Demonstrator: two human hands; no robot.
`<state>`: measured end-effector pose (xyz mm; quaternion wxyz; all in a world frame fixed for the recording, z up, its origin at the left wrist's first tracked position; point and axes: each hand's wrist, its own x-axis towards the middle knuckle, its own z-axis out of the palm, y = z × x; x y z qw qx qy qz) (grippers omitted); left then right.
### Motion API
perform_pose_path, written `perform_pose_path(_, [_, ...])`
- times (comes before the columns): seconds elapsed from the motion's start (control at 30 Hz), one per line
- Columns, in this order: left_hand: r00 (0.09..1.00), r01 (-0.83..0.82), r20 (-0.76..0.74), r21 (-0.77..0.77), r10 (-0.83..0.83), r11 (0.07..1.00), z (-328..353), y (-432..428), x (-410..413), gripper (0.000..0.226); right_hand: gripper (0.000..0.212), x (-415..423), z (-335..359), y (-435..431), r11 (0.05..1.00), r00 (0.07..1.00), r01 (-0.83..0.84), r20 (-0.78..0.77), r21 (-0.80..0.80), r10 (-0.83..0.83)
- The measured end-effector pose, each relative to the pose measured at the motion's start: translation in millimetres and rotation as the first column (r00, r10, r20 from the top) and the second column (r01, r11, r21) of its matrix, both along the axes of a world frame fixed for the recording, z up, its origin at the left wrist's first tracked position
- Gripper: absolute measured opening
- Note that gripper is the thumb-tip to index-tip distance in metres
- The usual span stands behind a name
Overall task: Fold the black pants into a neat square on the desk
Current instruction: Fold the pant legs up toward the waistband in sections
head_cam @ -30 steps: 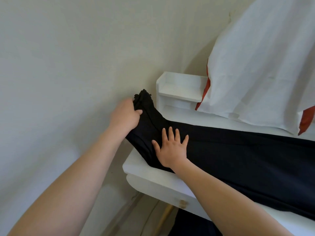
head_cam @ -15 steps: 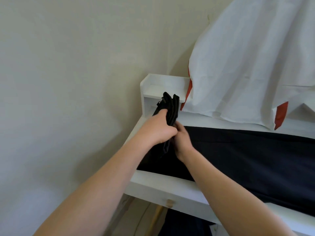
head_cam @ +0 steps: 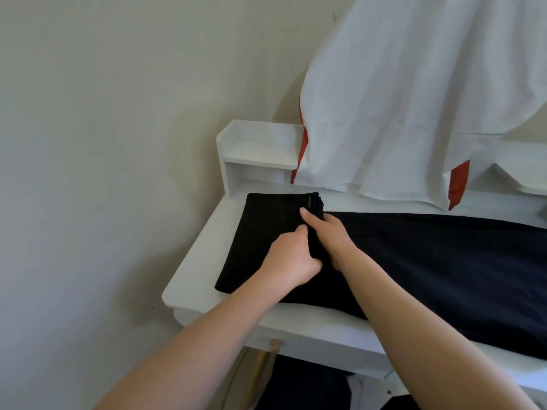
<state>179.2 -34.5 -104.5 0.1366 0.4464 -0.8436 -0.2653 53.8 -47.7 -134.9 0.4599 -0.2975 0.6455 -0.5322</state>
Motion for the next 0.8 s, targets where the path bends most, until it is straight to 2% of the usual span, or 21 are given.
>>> perform_pose_path(0.1, [0.995, 0.011, -0.102, 0.059, -0.005, 0.998, -2.0, -3.0, 0.5, 0.044, 0.017, -4.3, -4.0, -2.0, 0.998, 0.997, 0.055, -0.064, 0.023, -0.053])
perform_pose_path(0.17, [0.986, -0.068, -0.160, -0.132, 0.047, 0.989, -0.7, -15.6, 4.9, 0.031, 0.018, -9.4, -4.1, -3.2, 0.999, 0.999, 0.031, -0.017, 0.037, -0.030])
perform_pose_path(0.23, [0.991, -0.118, -0.103, -0.373, 0.085, 0.920, -3.1, -33.5, 12.4, 0.031, 0.025, -13.5, -4.8, -3.8, 0.998, 0.999, 0.027, 0.019, 0.065, -0.028])
perform_pose_path(0.27, [0.995, -0.095, -0.030, -0.431, 0.091, 0.897, -5.8, -42.5, 16.0, 0.037, 0.027, -14.7, -5.7, -4.1, 0.996, 0.999, 0.035, 0.015, 0.077, -0.036])
perform_pose_path(0.37, [0.973, 0.035, 0.224, -0.364, 0.051, 0.931, -16.5, -60.5, 26.3, 0.056, 0.031, -13.1, -8.9, -4.6, 0.994, 0.997, 0.069, -0.037, 0.081, -0.066])
perform_pose_path(0.43, [0.955, 0.079, 0.295, -0.292, 0.011, 0.953, -24.4, -65.3, 29.1, 0.064, 0.032, -11.9, -9.9, -3.6, 0.990, 0.992, 0.121, -0.039, 0.078, -0.119])
perform_pose_path(0.57, [0.949, 0.120, 0.314, -0.264, -0.033, 0.957, -36.2, -60.9, 22.7, 0.067, 0.030, -16.7, -9.8, 2.0, 0.968, 0.968, 0.215, 0.107, 0.127, -0.229])
perform_pose_path(0.67, [0.949, 0.121, 0.313, -0.264, -0.034, 0.957, -43.6, -55.8, 15.0, 0.067, 0.032, -21.8, -6.5, 7.0, 0.963, 0.939, 0.211, 0.241, 0.166, -0.247])
perform_pose_path(0.73, [0.950, 0.111, 0.311, -0.263, -0.025, 0.958, -48.8, -54.4, 12.5, 0.068, 0.033, -23.6, -7.3, 7.1, 0.971, 0.959, 0.197, 0.178, 0.136, -0.219])
perform_pose_path(0.8, [0.944, 0.111, 0.330, -0.280, -0.013, 0.954, -55.5, -52.5, 11.6, 0.067, 0.031, -22.8, -9.4, 7.7, 0.968, 0.971, 0.233, 0.027, 0.091, -0.236])
